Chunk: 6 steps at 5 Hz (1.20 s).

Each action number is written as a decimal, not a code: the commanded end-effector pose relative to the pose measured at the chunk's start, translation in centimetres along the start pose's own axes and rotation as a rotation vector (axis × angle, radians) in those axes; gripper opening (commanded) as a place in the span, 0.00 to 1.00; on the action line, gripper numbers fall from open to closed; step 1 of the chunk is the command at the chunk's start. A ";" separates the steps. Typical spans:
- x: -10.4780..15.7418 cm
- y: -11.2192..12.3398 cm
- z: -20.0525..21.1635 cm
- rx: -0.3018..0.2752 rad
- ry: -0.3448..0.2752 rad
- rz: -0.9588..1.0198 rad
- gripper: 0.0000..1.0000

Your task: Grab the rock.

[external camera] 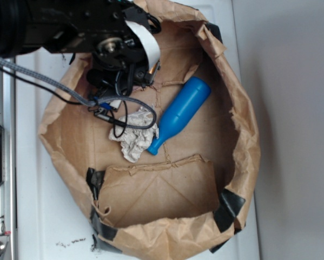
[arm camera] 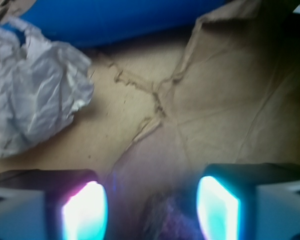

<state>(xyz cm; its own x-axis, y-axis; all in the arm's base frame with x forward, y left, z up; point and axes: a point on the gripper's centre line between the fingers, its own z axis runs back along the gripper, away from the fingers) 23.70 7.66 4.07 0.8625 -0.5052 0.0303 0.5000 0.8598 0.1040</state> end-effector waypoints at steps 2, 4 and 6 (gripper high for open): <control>-1.9 1.8 -1.7 0.028 0.128 0.034 1.00; -1.5 2.5 -3.0 0.043 0.154 0.058 0.97; -0.9 2.9 -2.3 0.064 0.117 0.077 0.00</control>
<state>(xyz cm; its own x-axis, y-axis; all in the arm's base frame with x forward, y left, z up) 23.57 10.30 1.42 0.8928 -0.4325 -0.1261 0.4468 0.8858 0.1251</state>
